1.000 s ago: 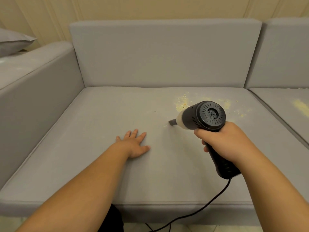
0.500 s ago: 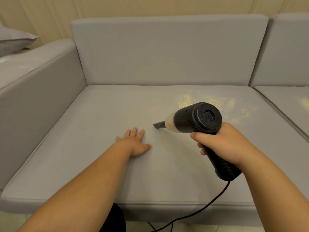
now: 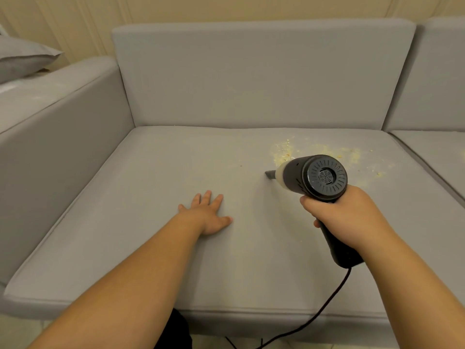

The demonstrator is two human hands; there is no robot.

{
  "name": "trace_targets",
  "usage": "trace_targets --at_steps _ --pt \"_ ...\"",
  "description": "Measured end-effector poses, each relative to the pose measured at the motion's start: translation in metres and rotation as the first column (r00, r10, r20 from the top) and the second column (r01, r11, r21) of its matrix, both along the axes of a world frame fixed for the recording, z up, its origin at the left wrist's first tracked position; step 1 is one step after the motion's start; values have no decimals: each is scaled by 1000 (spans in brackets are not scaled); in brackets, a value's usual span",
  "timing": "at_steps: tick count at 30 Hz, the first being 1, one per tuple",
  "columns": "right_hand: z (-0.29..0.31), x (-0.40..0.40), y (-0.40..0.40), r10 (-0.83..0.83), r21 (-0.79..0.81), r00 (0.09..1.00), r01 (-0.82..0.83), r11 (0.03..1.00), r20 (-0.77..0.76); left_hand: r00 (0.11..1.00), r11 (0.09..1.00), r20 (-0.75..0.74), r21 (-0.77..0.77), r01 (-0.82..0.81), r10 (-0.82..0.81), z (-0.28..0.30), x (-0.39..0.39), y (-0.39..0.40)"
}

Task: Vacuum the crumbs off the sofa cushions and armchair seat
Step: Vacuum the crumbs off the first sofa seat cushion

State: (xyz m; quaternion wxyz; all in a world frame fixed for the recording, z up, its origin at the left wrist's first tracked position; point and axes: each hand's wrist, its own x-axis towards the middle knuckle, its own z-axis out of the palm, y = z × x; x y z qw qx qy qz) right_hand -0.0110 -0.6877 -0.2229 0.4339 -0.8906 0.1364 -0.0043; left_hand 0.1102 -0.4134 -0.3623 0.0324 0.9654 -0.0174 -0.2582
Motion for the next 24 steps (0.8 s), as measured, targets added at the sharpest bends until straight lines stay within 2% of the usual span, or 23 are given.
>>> trace_targets --at_steps 5,9,13,18,24 --pt "-3 1 7 63 63 997 -61 996 -41 1000 1000 -5 -1 0 0 0 2 0" --pt "-4 5 11 -10 93 1000 12 996 -13 1000 1000 -1 -5 4 -4 -2 3 1" --pt "-8 9 13 -57 48 998 56 997 17 1000 1000 2 -12 18 -18 -3 5 4" --pt "7 3 12 12 39 1000 -11 999 -17 997 997 -1 -30 74 -74 -2 10 17" --pt "43 -22 18 178 -10 976 -180 984 -129 997 996 17 -36 78 -78 -1 8 19"
